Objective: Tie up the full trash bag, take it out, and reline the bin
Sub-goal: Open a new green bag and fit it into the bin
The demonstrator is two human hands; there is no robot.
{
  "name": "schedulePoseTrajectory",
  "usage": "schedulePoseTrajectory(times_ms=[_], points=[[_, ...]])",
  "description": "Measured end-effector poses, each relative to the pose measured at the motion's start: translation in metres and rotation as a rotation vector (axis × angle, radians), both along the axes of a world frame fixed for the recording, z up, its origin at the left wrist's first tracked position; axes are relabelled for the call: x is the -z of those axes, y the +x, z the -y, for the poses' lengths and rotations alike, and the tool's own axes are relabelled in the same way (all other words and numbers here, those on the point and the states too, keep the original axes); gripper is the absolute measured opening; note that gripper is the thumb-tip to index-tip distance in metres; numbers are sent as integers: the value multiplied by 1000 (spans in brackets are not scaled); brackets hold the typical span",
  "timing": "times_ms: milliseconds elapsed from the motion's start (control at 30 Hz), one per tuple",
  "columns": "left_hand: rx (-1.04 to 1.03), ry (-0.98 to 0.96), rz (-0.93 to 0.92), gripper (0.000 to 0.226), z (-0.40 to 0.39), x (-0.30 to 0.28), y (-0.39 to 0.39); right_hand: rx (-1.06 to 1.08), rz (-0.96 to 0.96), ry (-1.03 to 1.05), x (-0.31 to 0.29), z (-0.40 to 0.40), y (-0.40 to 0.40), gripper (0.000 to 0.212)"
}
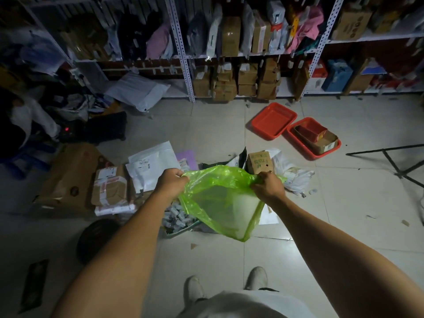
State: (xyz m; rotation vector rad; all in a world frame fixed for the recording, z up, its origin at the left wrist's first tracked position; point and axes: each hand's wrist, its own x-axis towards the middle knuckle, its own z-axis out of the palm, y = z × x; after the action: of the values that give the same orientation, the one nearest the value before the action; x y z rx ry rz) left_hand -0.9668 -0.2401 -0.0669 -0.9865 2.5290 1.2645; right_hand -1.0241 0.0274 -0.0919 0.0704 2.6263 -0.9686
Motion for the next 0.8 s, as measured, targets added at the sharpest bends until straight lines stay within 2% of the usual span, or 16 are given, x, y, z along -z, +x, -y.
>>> schedulePoseTrajectory(times_ms=[133,233,333,533,800], points=[[-21,23,12,18,-19,21,-3,-3,39,4,17,-14,-3,10],[-22,43,-1,28,-31,41,-6,-36,87,12,34,-22,-8,11],[-34,34,-1,27,-39,66,-10,-65,120,36,59,-25,-17,18],[-74,69,16,25,-40,128,-24,-51,199,45,109,-17,-25,14],[-87,154,39,39,-37,220,-51,24,283,54,193,10,-32,17]])
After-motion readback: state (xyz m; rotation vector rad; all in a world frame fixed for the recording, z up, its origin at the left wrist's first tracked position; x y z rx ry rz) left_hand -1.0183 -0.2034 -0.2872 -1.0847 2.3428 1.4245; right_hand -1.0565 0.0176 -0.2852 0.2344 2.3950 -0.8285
